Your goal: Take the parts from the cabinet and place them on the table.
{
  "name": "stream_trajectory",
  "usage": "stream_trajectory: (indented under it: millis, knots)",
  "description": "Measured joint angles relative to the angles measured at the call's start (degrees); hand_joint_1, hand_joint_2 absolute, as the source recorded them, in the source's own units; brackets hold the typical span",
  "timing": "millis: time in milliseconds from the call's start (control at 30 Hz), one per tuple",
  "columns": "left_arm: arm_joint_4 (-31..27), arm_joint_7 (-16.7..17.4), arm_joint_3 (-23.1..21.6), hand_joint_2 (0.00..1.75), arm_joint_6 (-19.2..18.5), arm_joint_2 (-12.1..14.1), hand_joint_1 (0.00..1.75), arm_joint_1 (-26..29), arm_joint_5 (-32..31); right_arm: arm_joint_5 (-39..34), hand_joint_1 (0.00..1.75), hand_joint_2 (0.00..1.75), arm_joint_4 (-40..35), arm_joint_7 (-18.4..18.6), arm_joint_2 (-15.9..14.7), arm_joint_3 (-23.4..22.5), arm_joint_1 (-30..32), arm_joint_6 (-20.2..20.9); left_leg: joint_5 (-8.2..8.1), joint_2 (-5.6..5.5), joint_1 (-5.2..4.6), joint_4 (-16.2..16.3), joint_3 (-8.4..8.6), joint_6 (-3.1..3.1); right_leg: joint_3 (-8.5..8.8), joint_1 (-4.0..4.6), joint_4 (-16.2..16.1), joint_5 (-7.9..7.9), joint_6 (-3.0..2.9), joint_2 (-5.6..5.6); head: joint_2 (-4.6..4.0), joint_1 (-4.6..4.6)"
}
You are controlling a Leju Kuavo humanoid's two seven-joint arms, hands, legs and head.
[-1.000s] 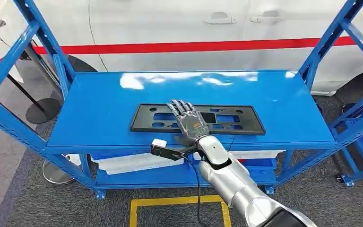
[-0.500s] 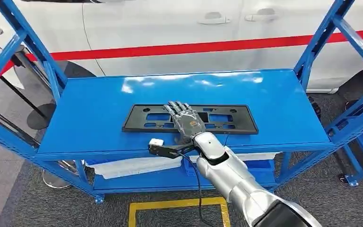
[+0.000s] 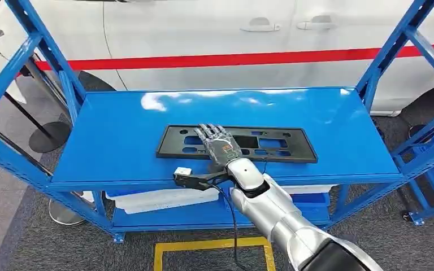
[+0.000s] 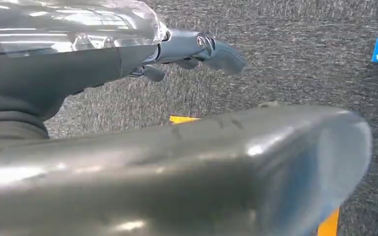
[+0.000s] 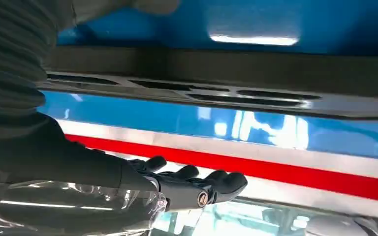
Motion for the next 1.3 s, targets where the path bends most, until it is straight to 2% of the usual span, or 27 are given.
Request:
stream_trajectory:
  millis: [33,67,200,267,300,367,400,467,500,533,567,600,700,733,767,800,867,900,933,967,1000,1067,1100,1200,1233,1267,1300]
  knots:
    - [0.0,0.0,0.1,0.00,0.0,0.0,0.00,0.0,-0.2,0.3,1.75,1.75,0.2,0.6,0.1,0.0,-0.3,0.2,-0.20,-0.02,0.00,0.2,0.08,-0.26,2.75,-0.02,-5.4,2.41,-0.20,-0.03,0.00,0.00]
    - [0.0,0.0,0.1,0.00,0.0,0.0,0.00,0.0,-0.3,0.6,1.71,1.75,0.4,1.1,0.1,0.0,-0.7,0.5,-0.42,-0.03,-0.15,0.4,-0.10,-0.60,4.19,0.07,-8.7,2.37,-0.44,-0.08,0.00,0.00]
    - [0.0,0.2,0.5,0.00,0.0,0.0,0.00,-0.1,-0.5,1.7,1.66,1.75,1.6,2.8,0.4,-0.3,-1.3,1.7,-0.52,-0.03,-0.17,0.4,-0.15,-1.89,4.22,0.60,-9.2,2.34,-1.45,0.11,0.00,-0.02]
    - [0.0,0.2,0.8,0.00,0.0,0.0,0.00,-0.1,-0.7,2.3,1.68,1.75,2.2,3.3,0.5,-0.5,-1.6,2.0,-2.02,0.04,-0.02,2.1,-0.72,-2.49,4.59,0.09,-9.8,2.62,-2.13,0.00,0.00,-0.02]
    - [0.0,0.3,1.0,0.00,0.0,-0.1,0.00,-0.1,-0.8,2.7,1.69,1.75,2.5,3.6,0.7,-0.8,-1.8,2.4,-3.98,0.04,-0.01,5.4,-2.18,-2.71,4.58,0.06,-9.7,2.58,-2.49,-0.04,0.00,-0.02]
    - [0.0,0.8,1.2,0.00,0.1,-0.1,0.00,-0.1,-0.9,3.3,1.66,1.75,3.1,4.1,0.7,-1.3,-1.9,2.9,-8.17,0.05,0.07,15.1,-6.80,-3.10,4.59,0.25,-9.7,2.49,-2.64,-0.11,0.00,-0.02]
    - [0.0,1.0,1.3,0.00,0.1,-0.1,0.00,-0.1,-1.0,3.6,1.64,1.75,3.5,4.5,0.7,-1.7,-1.9,3.3,-8.73,0.05,0.07,18.1,-8.33,-3.18,4.59,0.35,-9.7,2.47,-2.68,-0.12,0.00,-0.02]
    - [0.0,1.2,1.5,0.00,0.2,-0.1,0.00,-0.1,-1.2,4.4,1.64,1.75,3.9,4.9,0.7,-2.2,-1.8,3.8,-6.25,0.05,0.07,16.1,-7.68,-3.02,4.66,0.40,-9.6,2.40,-2.69,-0.05,0.00,-0.02]
    - [0.0,1.2,1.5,0.00,0.2,-0.1,0.00,-0.1,-1.3,5.0,1.66,1.75,4.1,5.0,0.7,-2.5,-1.9,4.1,-3.75,0.05,0.07,12.0,-5.83,-2.82,4.73,0.41,-9.5,2.36,-2.66,0.05,0.00,-0.02]
    - [0.0,1.2,1.7,0.00,0.2,-0.1,0.00,-0.1,-1.5,5.6,1.66,1.75,4.3,5.0,0.7,-2.8,-1.9,4.2,-0.60,0.05,0.05,5.6,-2.82,-2.44,4.93,0.42,-9.5,2.27,-2.52,0.11,0.00,-0.02]
    - [0.0,1.2,1.8,0.00,0.2,-0.1,0.00,-0.1,-1.6,6.1,1.75,1.75,4.5,5.0,0.7,-3.0,-1.9,4.2,0.19,0.06,-0.03,1.7,-1.25,-2.05,4.96,0.42,-9.6,2.20,-2.39,0.11,0.00,-0.02]
    - [0.0,1.3,1.9,0.00,0.2,-0.2,0.00,-0.2,-1.7,6.5,1.75,1.75,4.7,5.1,0.7,-3.1,-2.0,4.4,-0.31,0.05,-0.45,0.5,-0.49,-1.79,4.70,0.82,-9.3,2.13,-2.01,0.13,0.00,-0.02]
    - [0.0,1.4,2.5,0.00,0.2,-0.2,0.00,-0.2,-1.9,7.1,1.75,1.75,5.4,5.0,0.6,-4.0,-1.9,4.2,-0.21,-0.05,-0.74,0.8,-0.72,-1.07,4.80,0.50,-9.6,2.43,-1.07,0.09,0.00,-0.02]
    - [0.0,1.4,2.6,0.00,0.2,-0.4,0.00,-0.2,-1.9,6.7,1.75,1.75,5.4,4.5,0.6,-4.4,-2.0,3.9,0.24,-0.03,-0.18,0.0,-0.32,-0.44,4.88,0.79,-9.6,2.29,-0.63,0.10,0.00,0.00]
    - [0.0,1.5,2.7,0.00,0.2,-0.5,0.00,-0.2,-1.9,5.6,1.75,1.75,5.5,3.6,0.5,-4.9,-1.8,3.4,0.48,0.14,-0.18,-0.4,-0.07,-0.23,4.66,0.54,-8.6,1.55,-0.37,0.10,0.00,0.00]
    - [-0.1,1.5,2.8,0.00,0.2,-0.5,0.00,-0.2,-1.9,3.5,1.75,1.75,5.4,2.0,0.5,-5.8,-1.7,2.8,0.51,0.18,-0.12,-0.4,-0.10,0.14,3.42,0.52,-6.1,-0.31,-0.22,0.01,0.00,0.00]
    - [-0.2,1.5,3.1,0.00,0.2,-0.6,0.00,-0.2,-2.0,0.6,1.75,1.75,4.7,0.1,0.4,-8.2,-0.7,2.5,0.50,0.17,-0.20,-0.4,-0.23,0.29,-0.88,0.32,2.9,-4.74,0.15,0.02,0.00,0.00]
    - [-0.2,1.6,3.2,0.00,0.2,-0.6,0.00,-0.2,-2.1,-1.9,1.75,1.75,3.9,-1.6,0.4,-9.3,0.0,2.6,0.49,0.17,-0.21,-0.3,-0.28,0.31,-2.70,0.30,6.6,-5.93,0.29,0.01,0.00,0.00]
    - [-0.3,1.7,3.6,0.00,0.2,-0.6,0.00,-0.2,-2.3,-5.3,1.75,1.75,1.7,-3.4,0.3,-10.5,1.2,3.1,0.49,0.16,-0.19,-0.3,-0.24,0.30,-3.23,0.26,7.8,-5.62,0.38,0.01,0.00,0.00]
    - [-0.3,1.9,3.9,0.00,0.2,-0.7,0.00,0.0,-2.4,-8.6,1.75,1.75,-1.3,-5.1,0.2,-12.0,2.1,4.1,0.41,0.17,-0.13,-0.2,-0.15,0.21,-2.37,0.19,6.0,-4.02,0.40,0.01,0.00,0.00]
    - [-0.4,2.1,4.2,0.00,0.2,-0.8,0.00,0.2,-2.6,-12.2,1.75,1.75,-4.6,-6.6,0.2,-13.2,2.6,5.3,0.29,0.23,-0.08,-0.1,0.00,0.04,-0.41,0.11,2.2,-1.78,0.34,0.00,0.00,0.00]
    - [-0.5,2.1,4.5,0.00,0.2,-1.0,0.00,0.2,-3.0,-19.8,1.75,1.75,-12.9,-7.8,0.2,-15.4,3.5,8.4,-0.07,0.47,-0.04,0.2,0.33,-0.43,5.12,0.01,-7.9,2.35,-0.08,-0.05,0.00,0.00]
    - [-0.5,2.1,4.8,0.00,0.2,-1.1,0.00,0.1,-3.4,-23.8,1.75,1.75,-17.4,-8.1,0.1,-16.4,4.3,9.5,-0.38,0.49,-0.34,0.5,0.29,-0.81,5.82,0.38,-9.5,1.47,-0.32,0.00,0.00,0.00]
    - [-0.7,2.2,5.5,0.00,0.2,-1.2,0.00,0.1,-3.9,-31.0,1.75,1.75,-29.5,-7.8,0.1,-19.1,7.2,12.1,-0.38,0.45,-0.04,0.2,0.47,-1.77,5.84,0.75,-9.6,1.64,-1.24,0.00,0.00,0.00]
    - [-0.7,2.3,5.6,0.00,0.2,-1.2,0.00,0.1,-4.0,-31.3,1.75,1.75,-32.2,-7.6,0.1,-19.6,8.0,12.5,-0.40,0.44,-0.08,0.1,0.48,-2.14,5.88,0.50,-10.0,1.97,-1.76,-0.02,0.00,0.00]
    - [-0.8,2.3,5.7,0.00,0.2,-1.2,0.00,0.1,-4.0,-31.4,1.75,1.75,-34.2,-7.4,0.1,-19.9,8.8,12.7,-0.89,0.43,0.09,0.9,0.19,-2.35,6.00,0.15,-10.4,2.29,-2.07,-0.23,0.00,0.00]
    - [-0.9,2.3,5.8,0.00,0.3,-1.2,0.00,0.1,-4.0,-31.6,1.75,1.75,-36.0,-7.4,0.1,-20.3,9.6,12.7,-2.78,0.42,0.02,3.0,-0.83,-2.58,5.87,0.05,-10.4,2.34,-2.36,-0.23,-0.02,0.00]
